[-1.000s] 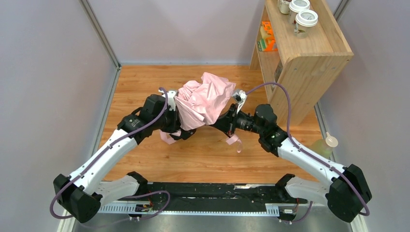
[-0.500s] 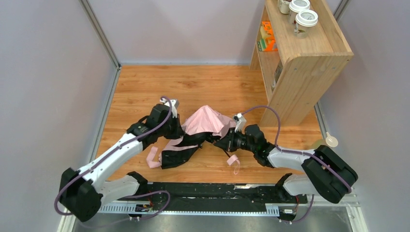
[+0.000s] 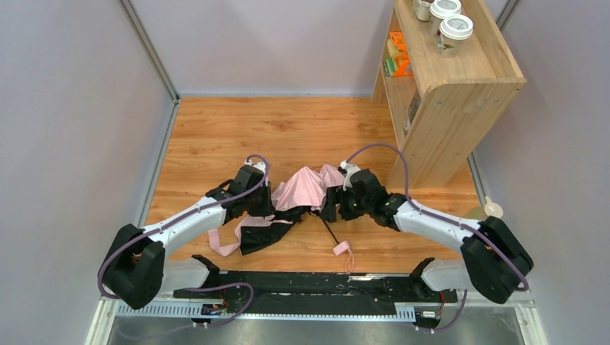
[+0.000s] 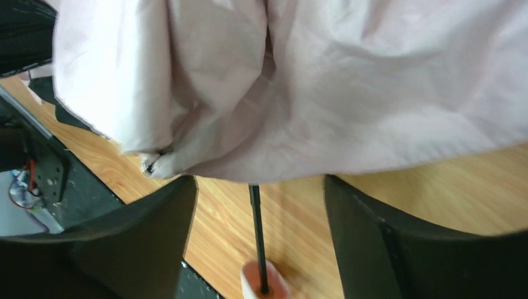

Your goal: Put away the umbrella

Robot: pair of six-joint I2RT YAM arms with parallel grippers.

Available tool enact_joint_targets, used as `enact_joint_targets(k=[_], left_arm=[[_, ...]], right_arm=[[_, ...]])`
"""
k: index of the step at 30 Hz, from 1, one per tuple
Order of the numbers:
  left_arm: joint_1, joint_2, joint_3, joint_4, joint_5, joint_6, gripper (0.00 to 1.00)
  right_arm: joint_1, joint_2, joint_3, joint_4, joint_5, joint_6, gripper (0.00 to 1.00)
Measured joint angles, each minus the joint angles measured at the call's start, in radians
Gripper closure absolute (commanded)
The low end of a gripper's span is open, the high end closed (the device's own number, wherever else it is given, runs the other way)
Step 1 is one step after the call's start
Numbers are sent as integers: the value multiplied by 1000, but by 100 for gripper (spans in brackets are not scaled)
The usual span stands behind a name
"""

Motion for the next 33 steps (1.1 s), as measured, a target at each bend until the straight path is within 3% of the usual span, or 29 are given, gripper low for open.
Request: enact_joint_targets(k=[1, 2, 8, 18, 25, 33], left_arm=[[0, 0, -6, 11, 4, -3, 100], [0, -1, -12, 20, 8, -7, 100], [3, -23, -41, 44, 41, -29, 100], [4, -68, -68, 48, 42, -40, 100], [4, -56, -106, 49, 21, -40, 100], [4, -48, -171, 97, 22, -57, 100]], right_arm=[[0, -23, 32, -80, 18, -31, 1], [0, -60, 66, -170, 39, -62, 0], [-13, -139, 272, -427, 85, -130, 0], [-57, 368, 760, -575, 6, -186, 0], [-54, 579, 792, -618, -39, -255, 0], [6, 632, 789, -571, -6, -261, 0]])
